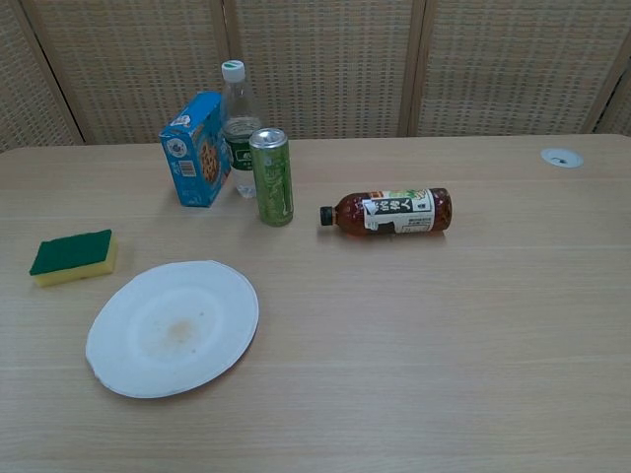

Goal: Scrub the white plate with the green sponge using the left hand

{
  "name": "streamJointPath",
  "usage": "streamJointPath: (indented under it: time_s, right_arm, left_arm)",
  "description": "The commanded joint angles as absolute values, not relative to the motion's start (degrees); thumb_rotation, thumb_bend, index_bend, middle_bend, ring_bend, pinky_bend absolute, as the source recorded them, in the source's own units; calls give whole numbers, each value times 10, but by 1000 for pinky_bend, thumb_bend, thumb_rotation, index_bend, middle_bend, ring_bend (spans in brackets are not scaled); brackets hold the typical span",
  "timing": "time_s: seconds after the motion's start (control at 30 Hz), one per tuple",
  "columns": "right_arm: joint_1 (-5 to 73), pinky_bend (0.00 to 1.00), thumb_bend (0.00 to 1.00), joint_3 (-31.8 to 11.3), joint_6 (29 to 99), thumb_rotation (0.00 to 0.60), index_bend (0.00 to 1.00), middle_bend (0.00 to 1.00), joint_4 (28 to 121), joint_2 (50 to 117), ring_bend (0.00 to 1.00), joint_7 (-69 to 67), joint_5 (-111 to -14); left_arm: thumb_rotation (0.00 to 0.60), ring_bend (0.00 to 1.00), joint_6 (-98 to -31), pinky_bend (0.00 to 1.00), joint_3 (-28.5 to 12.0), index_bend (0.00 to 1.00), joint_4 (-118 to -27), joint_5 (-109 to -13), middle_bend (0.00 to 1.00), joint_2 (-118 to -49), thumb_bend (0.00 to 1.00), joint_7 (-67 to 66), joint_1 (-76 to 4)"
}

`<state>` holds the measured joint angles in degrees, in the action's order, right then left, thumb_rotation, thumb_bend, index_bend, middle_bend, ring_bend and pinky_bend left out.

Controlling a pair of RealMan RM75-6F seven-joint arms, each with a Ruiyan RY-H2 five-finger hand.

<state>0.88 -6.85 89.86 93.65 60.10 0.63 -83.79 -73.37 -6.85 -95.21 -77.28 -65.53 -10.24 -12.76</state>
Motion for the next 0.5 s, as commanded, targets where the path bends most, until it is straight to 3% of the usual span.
streamJointPath:
  time_s: [0.03, 0.33, 0.5]
  right_arm:
    - [15, 0, 0, -73, 885, 600, 62, 0, 934, 604, 0, 12, -823]
    - [23, 0, 0, -75, 865, 600, 62, 0, 930, 611, 0, 21, -805]
    - [27, 0, 0, -78, 855, 600, 62, 0, 926, 612, 0, 20, -794]
  left_arm:
    - [600, 0, -583, 0, -114, 0, -825, -682, 0, -724, 0, -103, -231]
    - [600, 0, -458, 0, -119, 0, -642, -627, 0, -838, 0, -81, -311]
    - [600, 12, -411, 127, -119, 0, -579, -602, 3, -881, 0, -78, -339]
